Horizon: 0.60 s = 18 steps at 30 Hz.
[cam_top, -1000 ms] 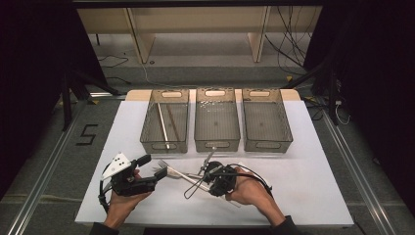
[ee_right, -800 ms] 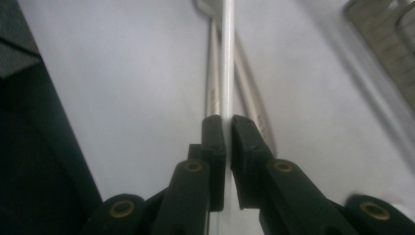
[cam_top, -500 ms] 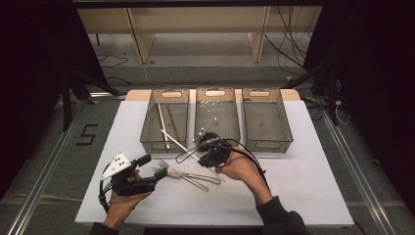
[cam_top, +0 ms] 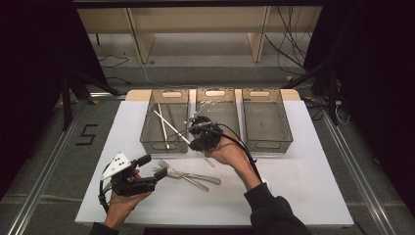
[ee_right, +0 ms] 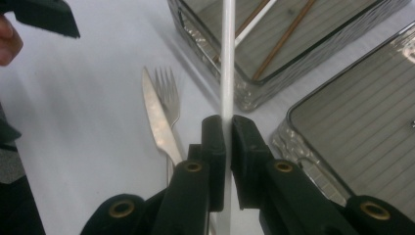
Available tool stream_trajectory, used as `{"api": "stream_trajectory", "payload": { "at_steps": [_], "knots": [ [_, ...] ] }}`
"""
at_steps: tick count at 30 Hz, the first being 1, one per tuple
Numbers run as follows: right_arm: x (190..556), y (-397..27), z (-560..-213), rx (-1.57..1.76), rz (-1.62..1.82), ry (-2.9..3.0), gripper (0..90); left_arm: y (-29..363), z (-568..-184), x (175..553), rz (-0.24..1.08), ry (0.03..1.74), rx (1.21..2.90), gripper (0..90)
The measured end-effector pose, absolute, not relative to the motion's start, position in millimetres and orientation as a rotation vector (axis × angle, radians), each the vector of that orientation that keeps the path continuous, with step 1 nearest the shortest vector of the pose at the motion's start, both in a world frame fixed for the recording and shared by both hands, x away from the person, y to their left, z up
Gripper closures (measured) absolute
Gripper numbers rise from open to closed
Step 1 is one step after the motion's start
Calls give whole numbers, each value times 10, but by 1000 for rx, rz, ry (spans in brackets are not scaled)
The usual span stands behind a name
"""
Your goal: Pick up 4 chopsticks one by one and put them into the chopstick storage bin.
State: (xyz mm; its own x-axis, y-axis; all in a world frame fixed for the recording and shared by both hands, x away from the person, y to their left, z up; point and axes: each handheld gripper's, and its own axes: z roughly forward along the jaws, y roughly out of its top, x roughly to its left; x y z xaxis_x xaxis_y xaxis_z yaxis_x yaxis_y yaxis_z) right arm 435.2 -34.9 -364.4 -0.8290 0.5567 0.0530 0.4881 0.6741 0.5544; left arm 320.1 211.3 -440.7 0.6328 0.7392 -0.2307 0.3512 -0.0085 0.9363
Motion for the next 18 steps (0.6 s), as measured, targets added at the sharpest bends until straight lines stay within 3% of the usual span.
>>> {"api": "stream_trajectory", "payload": {
  "at_steps": [18],
  "knots": [
    [4658,-146,-3503,943,952,2710,851,2119,-4404,3200,386,920,1616,162]
  ]
}}
